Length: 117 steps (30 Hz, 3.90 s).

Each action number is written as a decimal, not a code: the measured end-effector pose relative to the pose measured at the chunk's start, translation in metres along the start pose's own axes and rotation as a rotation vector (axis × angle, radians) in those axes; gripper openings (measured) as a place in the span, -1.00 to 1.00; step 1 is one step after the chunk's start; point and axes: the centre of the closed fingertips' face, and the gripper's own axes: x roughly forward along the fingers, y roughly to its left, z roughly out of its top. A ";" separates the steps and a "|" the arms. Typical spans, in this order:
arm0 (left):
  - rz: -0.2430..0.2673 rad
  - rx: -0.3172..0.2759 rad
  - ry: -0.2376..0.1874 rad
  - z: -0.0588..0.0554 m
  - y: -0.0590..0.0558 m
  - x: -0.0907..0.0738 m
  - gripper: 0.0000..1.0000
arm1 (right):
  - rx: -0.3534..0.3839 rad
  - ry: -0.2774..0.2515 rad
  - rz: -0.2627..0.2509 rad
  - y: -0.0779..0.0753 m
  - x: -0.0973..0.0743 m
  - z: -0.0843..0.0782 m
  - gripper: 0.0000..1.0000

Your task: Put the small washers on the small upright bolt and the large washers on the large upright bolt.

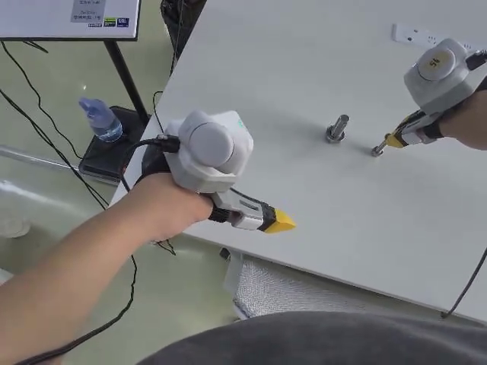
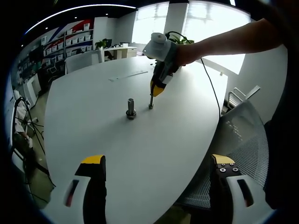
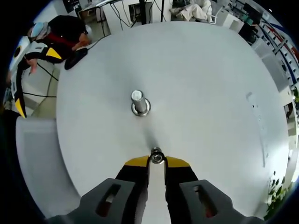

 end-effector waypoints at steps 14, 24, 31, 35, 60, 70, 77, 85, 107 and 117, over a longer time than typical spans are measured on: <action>-0.007 -0.002 0.007 -0.002 0.001 0.004 0.83 | -0.007 0.014 0.005 -0.001 0.009 -0.003 -0.74; -0.008 -0.011 0.013 -0.003 0.005 0.006 0.81 | -0.013 0.023 0.013 0.005 0.016 -0.005 -0.74; -0.011 -0.013 0.011 -0.002 0.007 0.008 0.82 | -0.018 0.032 0.020 0.004 0.024 -0.006 -0.74; -0.009 -0.011 0.004 0.001 0.009 0.009 0.82 | -0.022 0.038 0.024 0.006 0.029 -0.007 -0.74; -0.010 -0.004 0.027 -0.004 0.008 0.012 0.80 | -0.018 0.041 0.020 0.003 0.038 -0.004 -0.74; -0.009 -0.005 0.022 -0.001 0.010 0.014 0.81 | -0.038 0.042 0.010 0.006 0.036 -0.004 -0.73; -0.011 -0.002 0.028 -0.004 0.010 0.015 0.80 | -0.038 0.047 0.013 0.005 0.037 -0.004 -0.73; -0.004 -0.006 0.017 -0.001 0.010 0.013 0.81 | -0.045 0.041 0.014 0.006 0.038 -0.004 -0.68; 0.003 -0.014 0.017 -0.004 0.006 0.011 0.81 | -0.026 0.006 0.028 -0.001 0.037 -0.003 -0.47; 0.008 -0.006 0.017 -0.003 0.004 0.008 0.81 | -0.014 -0.043 0.011 0.000 0.021 0.000 -0.43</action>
